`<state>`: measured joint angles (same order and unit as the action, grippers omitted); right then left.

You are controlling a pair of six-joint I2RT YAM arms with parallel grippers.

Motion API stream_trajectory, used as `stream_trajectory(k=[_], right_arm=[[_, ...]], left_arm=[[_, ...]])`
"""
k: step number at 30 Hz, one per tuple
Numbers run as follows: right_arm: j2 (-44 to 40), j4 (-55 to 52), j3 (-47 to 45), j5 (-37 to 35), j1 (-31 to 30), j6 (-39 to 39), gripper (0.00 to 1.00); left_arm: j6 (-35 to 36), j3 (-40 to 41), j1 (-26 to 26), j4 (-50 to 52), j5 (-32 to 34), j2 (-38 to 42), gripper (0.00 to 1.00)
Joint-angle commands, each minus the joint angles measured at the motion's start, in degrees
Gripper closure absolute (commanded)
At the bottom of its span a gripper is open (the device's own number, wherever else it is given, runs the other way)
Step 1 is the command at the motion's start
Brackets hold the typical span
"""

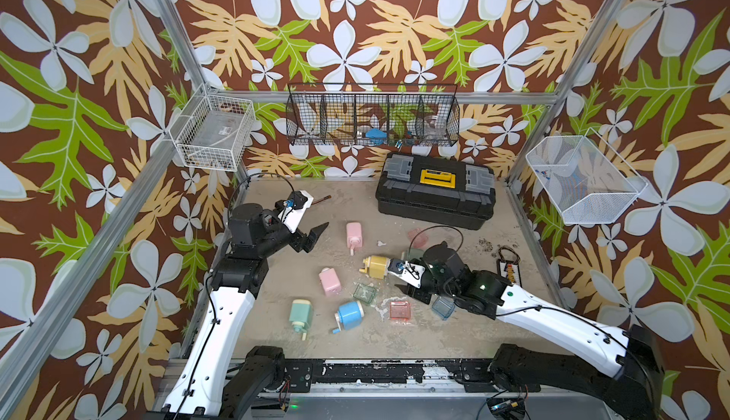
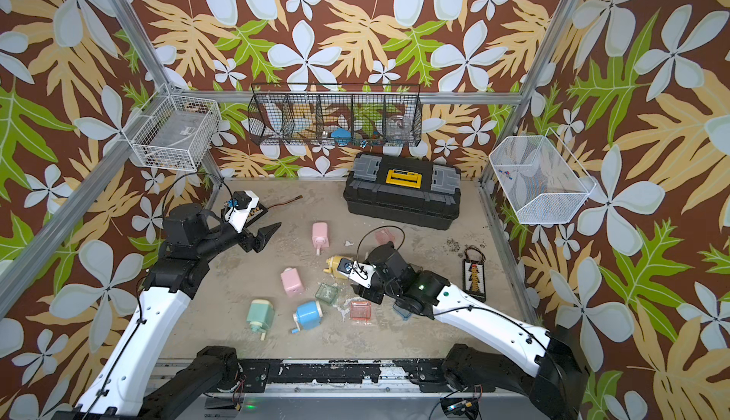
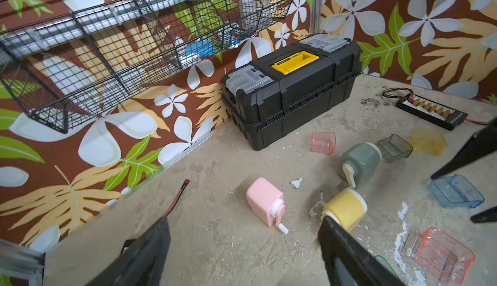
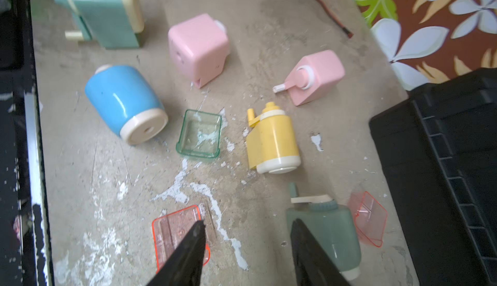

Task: Put the tray back into the pencil sharpener
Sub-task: Place the container at the center of the board, then pick up the pencil sharpener from the center of the board.

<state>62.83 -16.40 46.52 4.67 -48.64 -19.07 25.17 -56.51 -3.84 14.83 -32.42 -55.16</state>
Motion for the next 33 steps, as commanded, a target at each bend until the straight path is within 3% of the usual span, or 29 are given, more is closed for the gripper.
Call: stream_trajectory(k=[1, 4, 7, 12, 15, 20, 27, 33], right_arm=[[-2.57, 7.78, -1.97, -3.29, 0.55, 7.08, 0.44], [-4.00, 9.24, -3.18, -6.46, 1.30, 7.62, 0.43], [-4.64, 10.06, -3.58, -8.33, 2.91, 9.78, 0.41], [-4.60, 8.76, -2.10, -11.00, 3.95, 17.11, 0.37], [-3.98, 6.20, -0.37, -14.74, 4.04, 23.64, 0.31], [-2.99, 1.64, 0.96, -19.46, 4.08, 35.65, 0.30], [-1.22, -2.47, 0.80, -18.38, 4.31, 45.08, 0.29], [-2.88, -3.11, -1.79, -20.40, 4.30, 47.59, 0.29]], left_arm=[[5.68, -1.76, -1.17, 5.73, -0.99, -0.90, 0.12], [6.99, -4.50, -5.40, 12.91, 5.60, -2.82, 0.12], [-0.88, -7.82, -9.77, 17.62, 14.07, -5.84, 0.16], [-30.52, -13.02, -13.19, 22.37, 24.36, -10.53, 0.22], [-46.85, -13.57, -13.34, 26.35, 22.74, -11.65, 0.21], [-64.59, -9.45, -14.27, 30.37, 25.22, -9.09, 0.21], [-72.45, -2.37, -16.03, 31.78, 29.76, -8.71, 0.20], [-76.52, 0.34, -17.95, 31.53, 33.09, -10.72, 0.09]])
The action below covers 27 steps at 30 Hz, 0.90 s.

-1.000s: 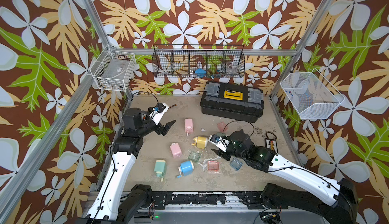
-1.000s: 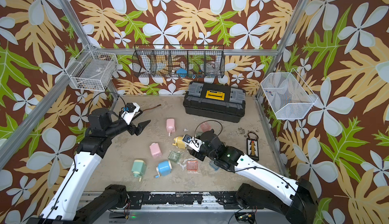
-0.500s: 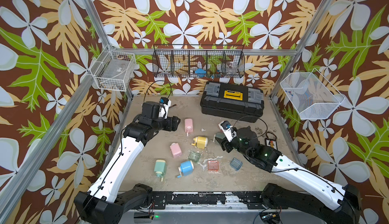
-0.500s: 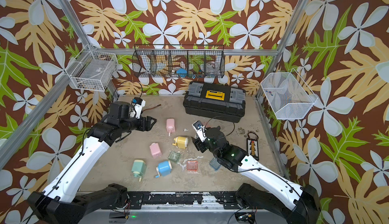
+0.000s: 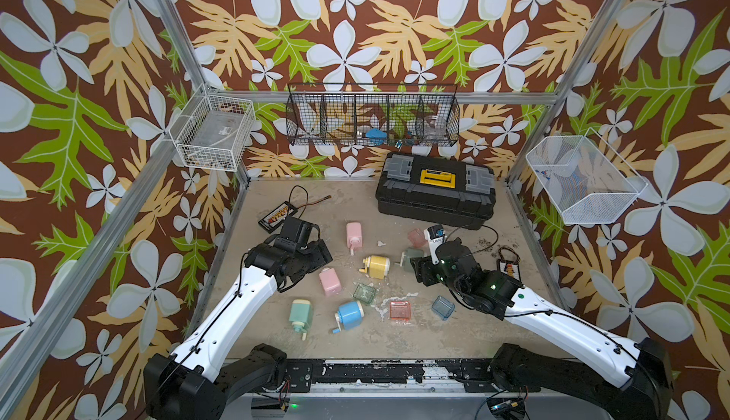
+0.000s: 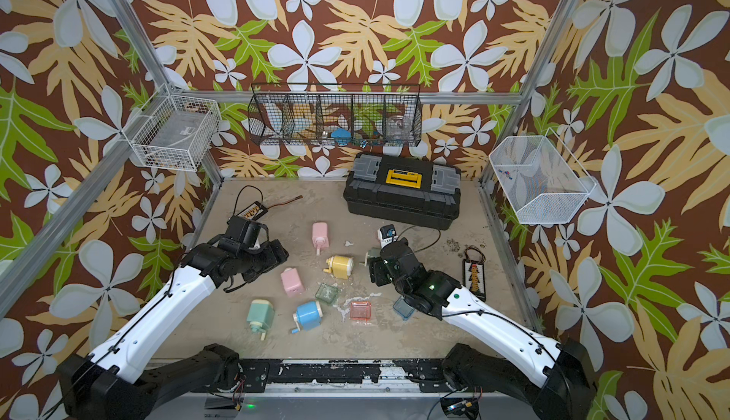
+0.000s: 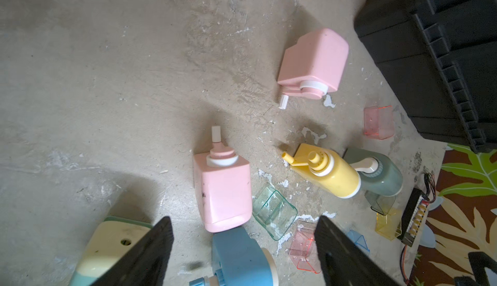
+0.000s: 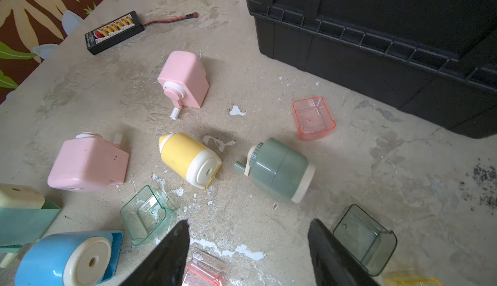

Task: Put the tray back into the pencil sharpener
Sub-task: Pick up the pencil sharpener from the center of the board.

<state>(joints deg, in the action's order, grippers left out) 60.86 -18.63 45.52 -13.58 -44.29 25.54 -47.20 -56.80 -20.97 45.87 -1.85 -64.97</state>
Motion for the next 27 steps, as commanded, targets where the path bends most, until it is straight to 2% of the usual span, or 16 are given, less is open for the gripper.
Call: stream_trajectory(k=[1, 8, 11, 16, 27], right_arm=[[-1.42, -0.88, -1.17, -2.51, -0.01, 3.34, 0.29], [-5.53, -2.76, -3.32, -5.67, -0.05, 4.51, 0.29], [-6.41, -3.49, -3.61, -6.62, -0.01, 4.62, 0.29], [-6.78, -4.47, -3.91, -6.70, -0.06, 5.00, 0.30], [-8.19, -5.88, -4.78, -5.75, -0.01, 7.24, 0.31]], left_arm=[[-4.64, 0.79, -1.14, 0.47, 2.97, -1.52, 0.07], [-6.34, -0.01, -5.59, 0.78, 7.46, -8.36, 0.05], [-8.51, 0.46, -7.08, 0.79, 8.33, -11.43, 0.00], [-9.37, -1.08, -9.08, 0.71, 9.38, -17.46, 0.00], [-10.26, -1.29, -10.04, 2.45, 12.93, -23.87, 0.23]])
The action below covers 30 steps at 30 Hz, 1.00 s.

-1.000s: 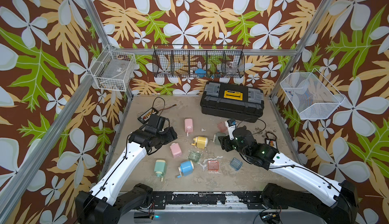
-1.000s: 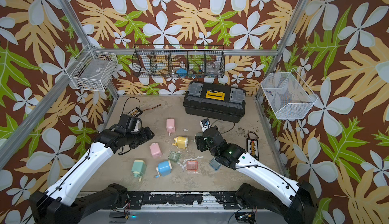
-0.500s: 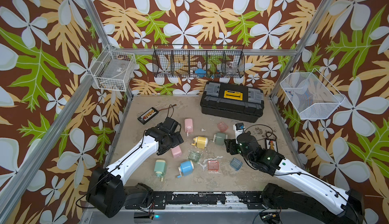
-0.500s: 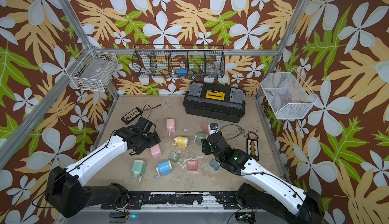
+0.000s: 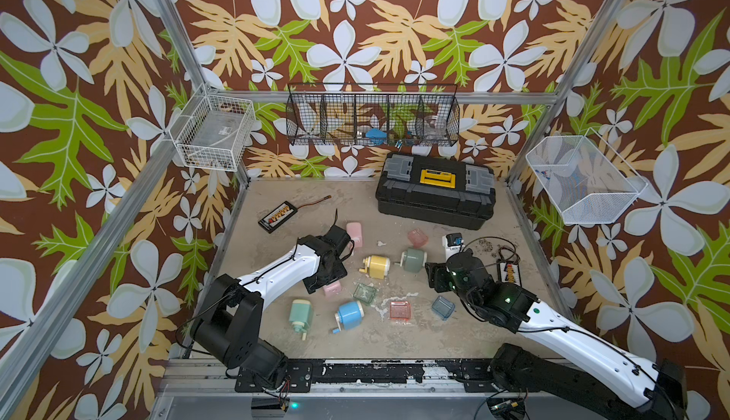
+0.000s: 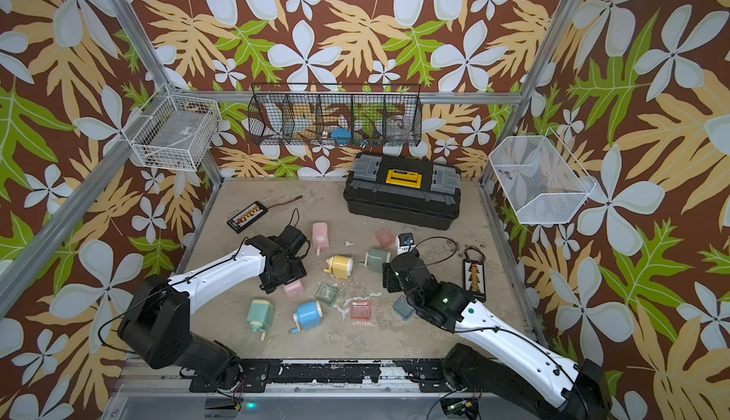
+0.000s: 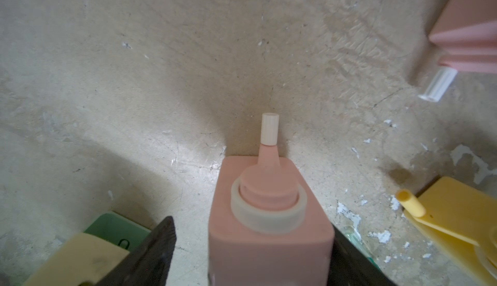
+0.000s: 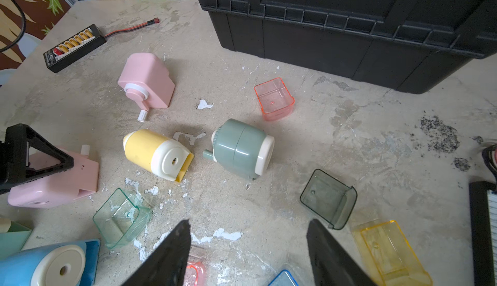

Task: Put the tray back into the pencil sharpener
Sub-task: Pick up the pencil sharpener from the center of the board.

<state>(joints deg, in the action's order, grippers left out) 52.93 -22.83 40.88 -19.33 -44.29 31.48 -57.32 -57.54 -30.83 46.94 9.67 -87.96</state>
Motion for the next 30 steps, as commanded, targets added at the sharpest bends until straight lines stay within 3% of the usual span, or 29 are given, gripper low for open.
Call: stream_trajectory(k=[1, 15, 20, 24, 30], right_arm=[[-0.41, -1.76, -0.25, 0.13, -0.02, 1.54, 0.31], [-2.24, -3.22, -0.78, 0.63, -0.04, 1.85, 0.32], [-3.51, -3.95, -0.81, -0.07, -0.06, 1.73, 0.32], [-4.23, -3.74, -1.24, -0.22, -0.09, 1.70, 0.32], [-5.51, -4.66, -1.70, -1.51, -0.03, 1.51, 0.32]], left_arm=[[0.14, -0.97, -0.20, 1.34, 1.34, -1.59, 0.24], [1.52, -4.63, -0.99, 1.85, 1.40, -4.21, 0.66], [0.68, -9.94, -1.38, 6.92, 0.60, -1.64, 0.76], [-1.10, -14.67, -3.37, 12.68, -0.18, 1.53, 0.77], [-7.30, -17.87, -10.30, 18.42, -3.15, 5.67, 0.82]])
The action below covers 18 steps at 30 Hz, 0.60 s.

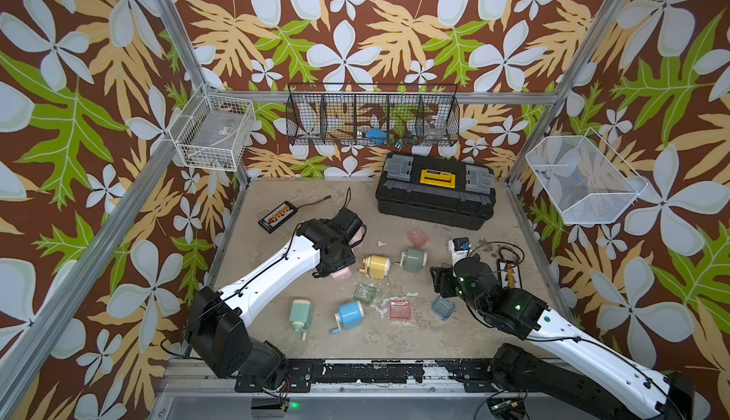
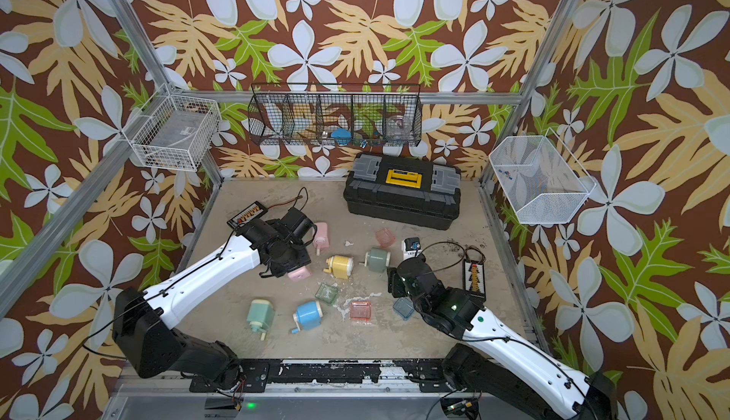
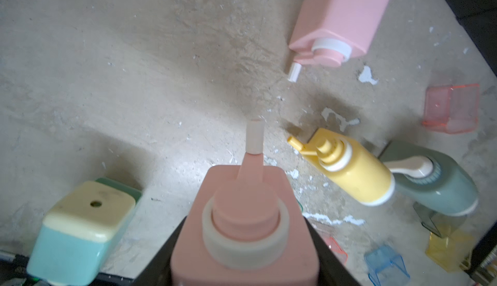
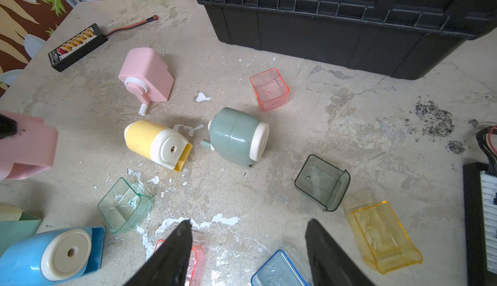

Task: Put the tray back into the pencil sharpener
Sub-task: Pick up the pencil sharpener from the center of the board.

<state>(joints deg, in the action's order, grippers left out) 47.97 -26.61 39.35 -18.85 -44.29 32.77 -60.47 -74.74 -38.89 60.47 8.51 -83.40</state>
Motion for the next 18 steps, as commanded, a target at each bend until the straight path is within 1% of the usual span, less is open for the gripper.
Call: stream_trajectory(k=[1, 4, 9, 14, 18], right_arm=[[-0.99, -1.02, -0.41, -2.41, -0.02, 0.34, 0.32], [-2.25, -1.66, -0.68, -3.28, -0.01, 0.82, 0.32], [-3.43, -2.37, -0.90, -3.78, -0.02, 2.03, 0.32], [-3.67, -2.98, -0.86, -4.09, -0.09, 2.74, 0.32], [-4.15, -3.66, -0.83, -4.51, -0.04, 3.40, 0.32]], left_arm=[[-5.95, -0.44, -3.88, 5.17, -2.58, 1.68, 0.82], [-12.45, 0.50, -9.08, 4.80, -3.13, 2.79, 0.82], [-22.16, -0.26, -16.57, 2.66, -4.24, 1.35, 0.82], [-29.35, -2.16, -21.05, 0.98, -4.50, -0.78, 0.82], [-35.89, -0.40, -24.96, -1.93, -5.64, -1.63, 0.82]])
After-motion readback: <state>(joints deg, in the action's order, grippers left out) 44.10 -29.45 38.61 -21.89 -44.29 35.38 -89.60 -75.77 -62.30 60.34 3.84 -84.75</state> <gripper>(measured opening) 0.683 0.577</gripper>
